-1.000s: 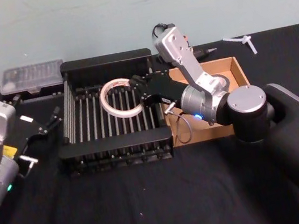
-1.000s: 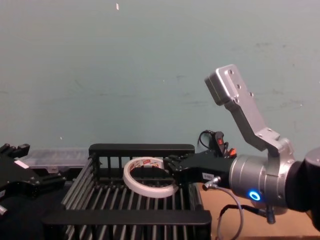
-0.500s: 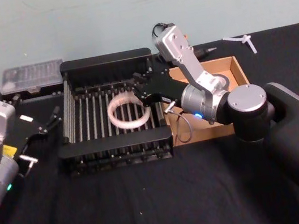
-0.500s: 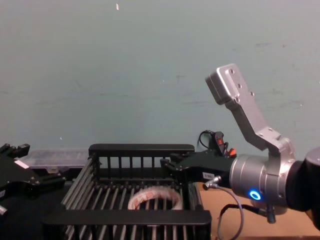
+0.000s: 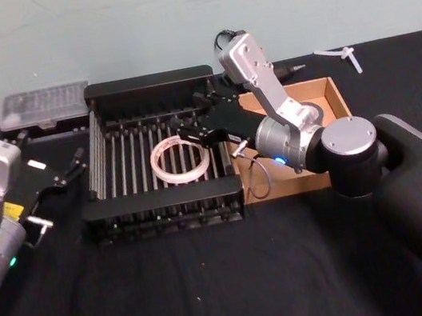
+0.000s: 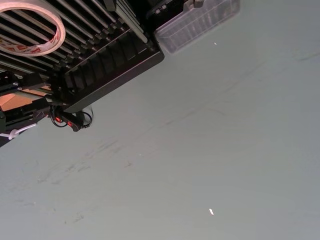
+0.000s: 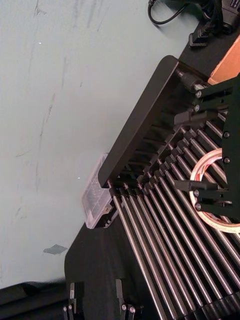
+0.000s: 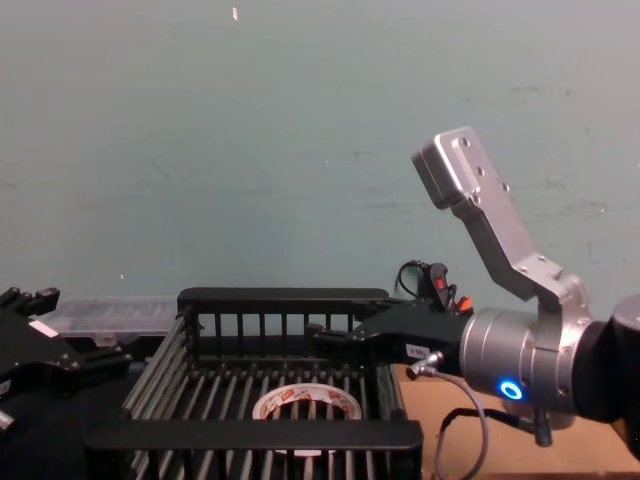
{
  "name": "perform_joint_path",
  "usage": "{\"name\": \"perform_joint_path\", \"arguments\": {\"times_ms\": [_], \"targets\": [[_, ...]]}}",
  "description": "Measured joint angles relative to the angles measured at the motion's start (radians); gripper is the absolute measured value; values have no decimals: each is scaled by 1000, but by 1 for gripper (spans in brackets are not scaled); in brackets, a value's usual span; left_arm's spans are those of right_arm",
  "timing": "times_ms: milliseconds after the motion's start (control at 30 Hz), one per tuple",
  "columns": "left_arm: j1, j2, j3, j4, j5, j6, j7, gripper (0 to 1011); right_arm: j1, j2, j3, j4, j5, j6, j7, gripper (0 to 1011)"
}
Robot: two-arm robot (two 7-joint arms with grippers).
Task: Pick up the white tape and place it into the black box , Pick up the silver tape and place it into the brown box.
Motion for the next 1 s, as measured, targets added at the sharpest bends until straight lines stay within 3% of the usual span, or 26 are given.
{"name": "perform_joint_path", "arguments": {"times_ms": [367, 800, 1000], "targets": [[0, 0, 0, 0, 0, 0, 0, 1001, 0, 0, 0, -1, 1, 0, 0, 984], [0, 0, 0, 0, 0, 0, 0, 1001, 0, 0, 0, -1, 1, 0, 0, 1002], [0, 0, 0, 0, 0, 0, 0, 1001, -26, 14, 20, -54, 9, -4, 5, 1002]]}}
